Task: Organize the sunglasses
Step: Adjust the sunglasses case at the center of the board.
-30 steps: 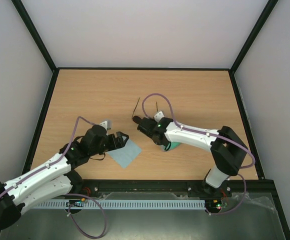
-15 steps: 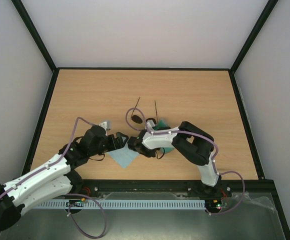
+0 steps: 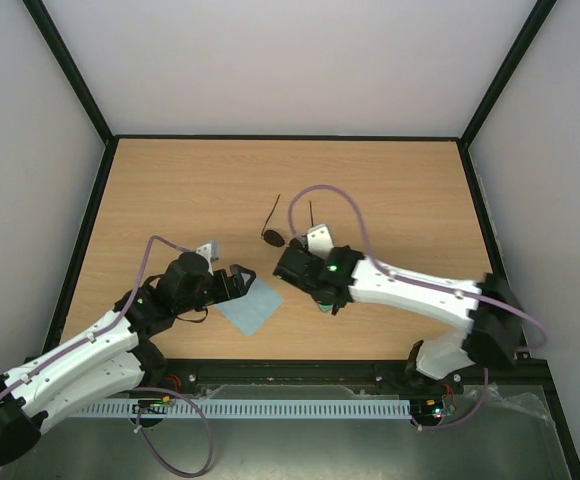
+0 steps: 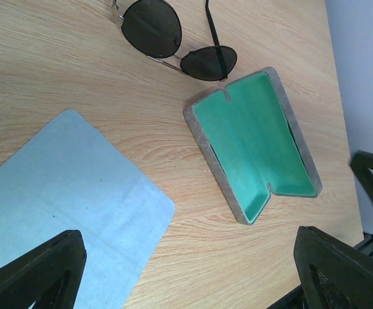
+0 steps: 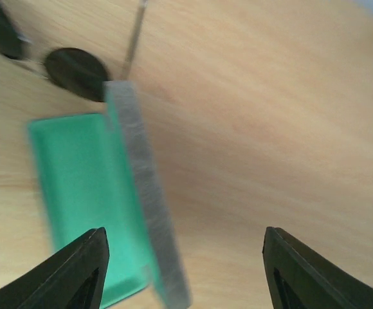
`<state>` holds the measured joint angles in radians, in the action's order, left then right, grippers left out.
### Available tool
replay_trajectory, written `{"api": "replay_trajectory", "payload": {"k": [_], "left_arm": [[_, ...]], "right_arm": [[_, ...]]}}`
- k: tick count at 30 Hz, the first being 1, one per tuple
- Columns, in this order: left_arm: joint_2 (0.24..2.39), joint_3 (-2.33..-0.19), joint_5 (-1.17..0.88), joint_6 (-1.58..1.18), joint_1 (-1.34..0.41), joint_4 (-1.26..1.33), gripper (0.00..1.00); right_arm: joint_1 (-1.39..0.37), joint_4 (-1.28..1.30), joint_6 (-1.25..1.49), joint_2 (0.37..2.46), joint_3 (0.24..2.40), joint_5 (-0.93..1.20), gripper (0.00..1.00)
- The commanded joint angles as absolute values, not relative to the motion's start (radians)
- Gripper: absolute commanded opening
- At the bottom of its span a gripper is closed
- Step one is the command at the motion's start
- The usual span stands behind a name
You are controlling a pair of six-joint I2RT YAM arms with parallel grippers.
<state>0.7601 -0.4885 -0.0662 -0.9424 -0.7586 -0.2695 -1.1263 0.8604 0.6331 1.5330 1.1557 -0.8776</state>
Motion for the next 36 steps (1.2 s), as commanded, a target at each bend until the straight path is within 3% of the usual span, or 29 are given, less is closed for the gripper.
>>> {"api": "replay_trajectory", "payload": {"k": [1, 5, 9, 20, 36], "left_arm": [[0.763, -0.486, -0.059, -0.941, -0.759, -0.292, 0.92], [0.778, -0.492, -0.048, -0.942, -0.758, -0.291, 0.92], [0.810, -0.508, -0.039, -0.933, -0.756, -0.291, 0.95], [0.831, -0.524, -0.033, -0.937, -0.755, -0.295, 0.96], [0.828, -0.523, -0.040, -0.935, -0.756, -0.290, 0.96]], "right_arm": [[-1.132, 0.764, 0.758, 1.322, 1.055, -0.487, 0.64], [-1.135, 0.563, 0.856, 1.171, 0.864, -0.243, 0.56], [-1.135, 0.448, 0.939, 1.139, 0.702, -0.206, 0.52], [-1.026, 0.411, 1.008, 1.248, 0.579, -0.425, 0.36], [-0.892, 0.470, 0.961, 1.265, 0.576, -0.566, 0.35]]}}
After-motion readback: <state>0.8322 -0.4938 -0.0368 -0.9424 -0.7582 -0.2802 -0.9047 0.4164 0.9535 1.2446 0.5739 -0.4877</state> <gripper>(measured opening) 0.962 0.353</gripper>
